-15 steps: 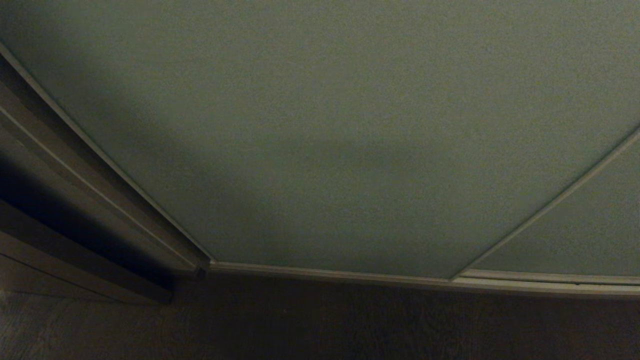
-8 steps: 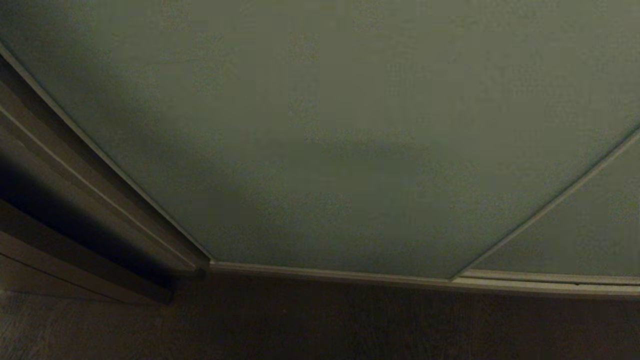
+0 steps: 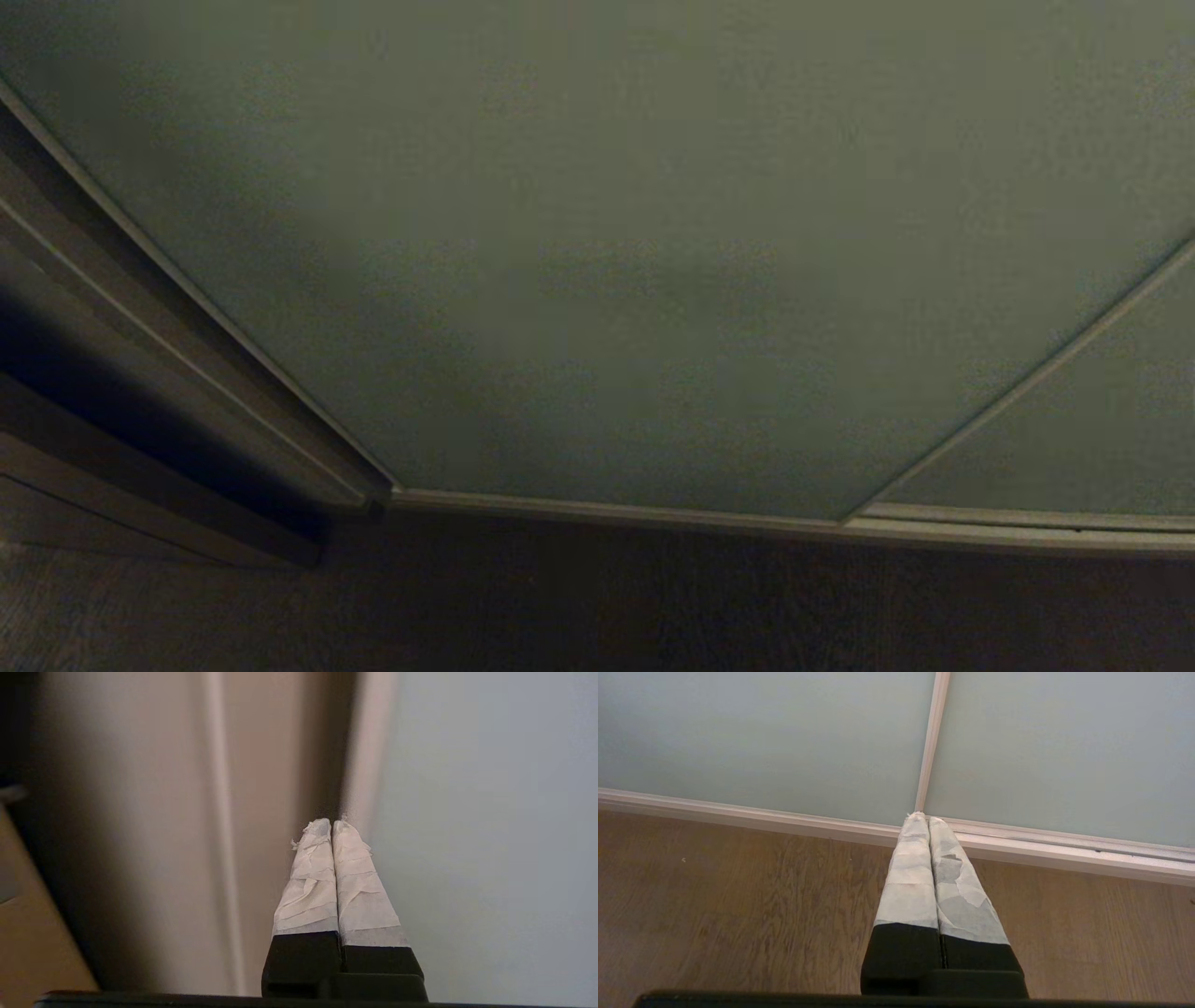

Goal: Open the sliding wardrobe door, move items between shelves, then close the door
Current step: Open the door

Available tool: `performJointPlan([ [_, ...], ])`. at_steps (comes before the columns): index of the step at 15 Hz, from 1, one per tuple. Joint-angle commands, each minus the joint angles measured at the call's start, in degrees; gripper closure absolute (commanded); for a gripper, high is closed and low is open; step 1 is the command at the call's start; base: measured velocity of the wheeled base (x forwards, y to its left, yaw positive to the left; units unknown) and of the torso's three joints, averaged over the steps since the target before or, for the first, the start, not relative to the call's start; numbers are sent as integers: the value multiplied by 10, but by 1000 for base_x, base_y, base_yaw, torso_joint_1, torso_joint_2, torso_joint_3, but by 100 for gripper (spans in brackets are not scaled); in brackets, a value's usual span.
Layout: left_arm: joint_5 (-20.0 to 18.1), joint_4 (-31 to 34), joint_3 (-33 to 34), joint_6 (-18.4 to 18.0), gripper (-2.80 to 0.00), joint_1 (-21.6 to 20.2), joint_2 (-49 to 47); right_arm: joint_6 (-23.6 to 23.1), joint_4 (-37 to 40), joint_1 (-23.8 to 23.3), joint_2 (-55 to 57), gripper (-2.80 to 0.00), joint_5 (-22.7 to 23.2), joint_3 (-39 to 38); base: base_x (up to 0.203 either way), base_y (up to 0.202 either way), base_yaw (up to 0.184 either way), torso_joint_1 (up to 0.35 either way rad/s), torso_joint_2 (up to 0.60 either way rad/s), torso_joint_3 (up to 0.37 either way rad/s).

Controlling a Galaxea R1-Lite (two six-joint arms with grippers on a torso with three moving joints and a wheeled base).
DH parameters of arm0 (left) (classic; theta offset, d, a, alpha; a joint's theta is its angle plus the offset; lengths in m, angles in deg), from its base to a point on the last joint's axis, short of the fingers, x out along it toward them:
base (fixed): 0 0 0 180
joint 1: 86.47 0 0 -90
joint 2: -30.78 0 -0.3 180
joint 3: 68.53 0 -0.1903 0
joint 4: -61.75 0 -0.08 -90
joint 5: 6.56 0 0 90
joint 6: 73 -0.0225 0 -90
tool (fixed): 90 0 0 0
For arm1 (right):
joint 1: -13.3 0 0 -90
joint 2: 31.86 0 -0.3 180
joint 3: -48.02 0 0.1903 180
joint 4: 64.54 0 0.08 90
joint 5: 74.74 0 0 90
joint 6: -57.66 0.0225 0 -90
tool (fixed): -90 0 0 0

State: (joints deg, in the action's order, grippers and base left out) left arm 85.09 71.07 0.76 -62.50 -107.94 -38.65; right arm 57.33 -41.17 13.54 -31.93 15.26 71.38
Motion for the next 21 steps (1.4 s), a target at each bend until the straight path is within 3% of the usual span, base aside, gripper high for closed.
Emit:
performJointPlan([
  [1,10,-1,-8,1,0,-9,-20,0,0,0,0,0,0,-1,0,0,0,0,0,0],
  [6,13,-11,-51,0,0,-18,-62,0,0,0,0,0,0,-1,0,0,0,0,0,0],
  [9,6,-35,-53,2,0,-18,-72,0,0,0,0,0,0,0,0,0,0,0,0,0],
  [11,-22,-34,-53,6,0,-18,-76,0,0,0,0,0,0,-1,0,0,0,0,0,0],
  [21,-38,-31,-51,8,0,-17,-91,0,0,0,0,0,-1,0,0,0,0,0,0,0],
])
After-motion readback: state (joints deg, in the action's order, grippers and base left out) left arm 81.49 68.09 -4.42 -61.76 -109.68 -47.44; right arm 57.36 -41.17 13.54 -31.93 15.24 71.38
